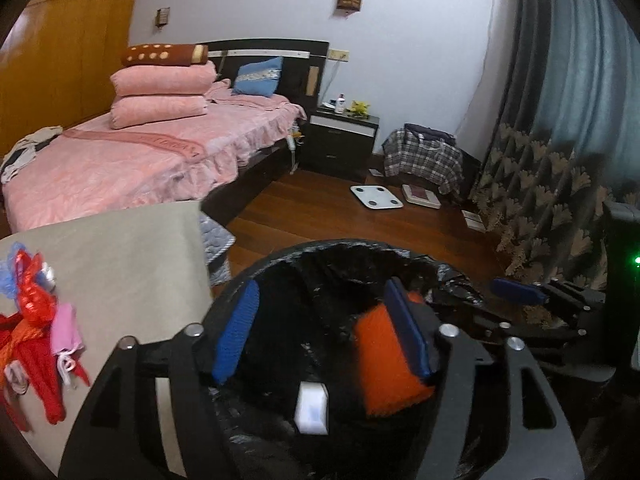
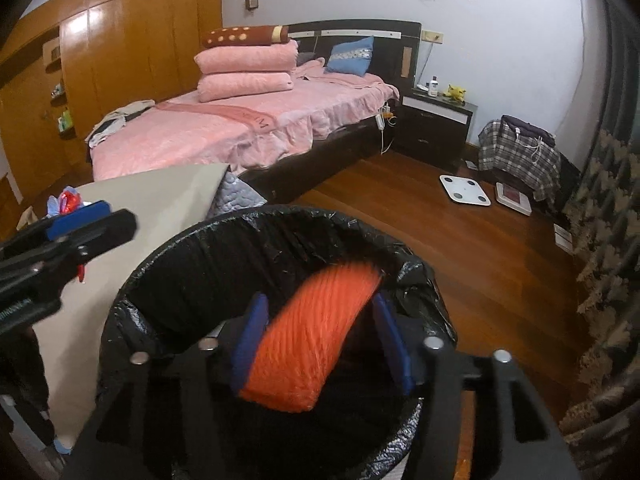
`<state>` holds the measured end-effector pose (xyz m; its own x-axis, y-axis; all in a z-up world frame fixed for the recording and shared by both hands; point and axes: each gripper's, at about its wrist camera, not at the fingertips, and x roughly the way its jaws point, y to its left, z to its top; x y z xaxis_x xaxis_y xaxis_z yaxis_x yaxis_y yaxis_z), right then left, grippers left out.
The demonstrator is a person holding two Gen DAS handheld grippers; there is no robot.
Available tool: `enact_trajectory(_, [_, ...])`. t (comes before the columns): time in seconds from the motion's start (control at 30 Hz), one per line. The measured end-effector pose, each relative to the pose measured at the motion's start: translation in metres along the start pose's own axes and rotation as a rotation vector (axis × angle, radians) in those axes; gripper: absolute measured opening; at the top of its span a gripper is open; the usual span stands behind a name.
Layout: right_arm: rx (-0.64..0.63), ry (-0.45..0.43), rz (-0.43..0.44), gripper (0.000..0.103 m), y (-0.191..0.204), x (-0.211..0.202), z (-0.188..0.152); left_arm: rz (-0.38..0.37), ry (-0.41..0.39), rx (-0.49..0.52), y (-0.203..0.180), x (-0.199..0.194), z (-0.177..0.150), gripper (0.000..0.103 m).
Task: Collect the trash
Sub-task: 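Open both tools to drop the box and mesh net into the bin, then grasp a red glove on the table with the left tool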
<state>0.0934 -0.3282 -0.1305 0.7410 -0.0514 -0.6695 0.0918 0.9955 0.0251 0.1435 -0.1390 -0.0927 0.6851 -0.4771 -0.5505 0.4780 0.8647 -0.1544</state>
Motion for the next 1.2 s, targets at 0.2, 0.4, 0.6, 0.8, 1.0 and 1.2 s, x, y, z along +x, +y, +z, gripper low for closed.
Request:
enact_trajectory(0.2, [-0.007, -0.076, 0.026, 0.097, 0.022, -0.013, 0.008, 0.119, -0.04, -0.026, 0.035, -0.037, -0.005, 0.088])
enact_trajectory(0.4, [-0.024, -0.124, 0.142, 0.097, 0.069, -0.013, 0.022, 0.257, -0.063, -0.068, 0.083, -0.078, -0.015, 0.09])
enact_trajectory(0.6, [-0.051, -0.136, 0.231, 0.097, 0.126, -0.001, 0.034, 0.39, -0.079, -0.119, 0.131, -0.112, -0.028, 0.09])
enact_trajectory(0.8, [-0.093, -0.125, 0.312, 0.097, 0.186, 0.015, 0.036, 0.496, -0.067, -0.167, 0.179, -0.133, -0.046, 0.09])
enact_trajectory(1.0, [-0.16, -0.1, 0.349, 0.097, 0.238, 0.038, 0.034, 0.582, -0.039, -0.23, 0.233, -0.141, -0.058, 0.081])
enact_trajectory(1.2, [-0.183, -0.079, 0.365, 0.094, 0.271, 0.059, 0.034, 0.616, -0.009, -0.279, 0.277, -0.131, -0.063, 0.075])
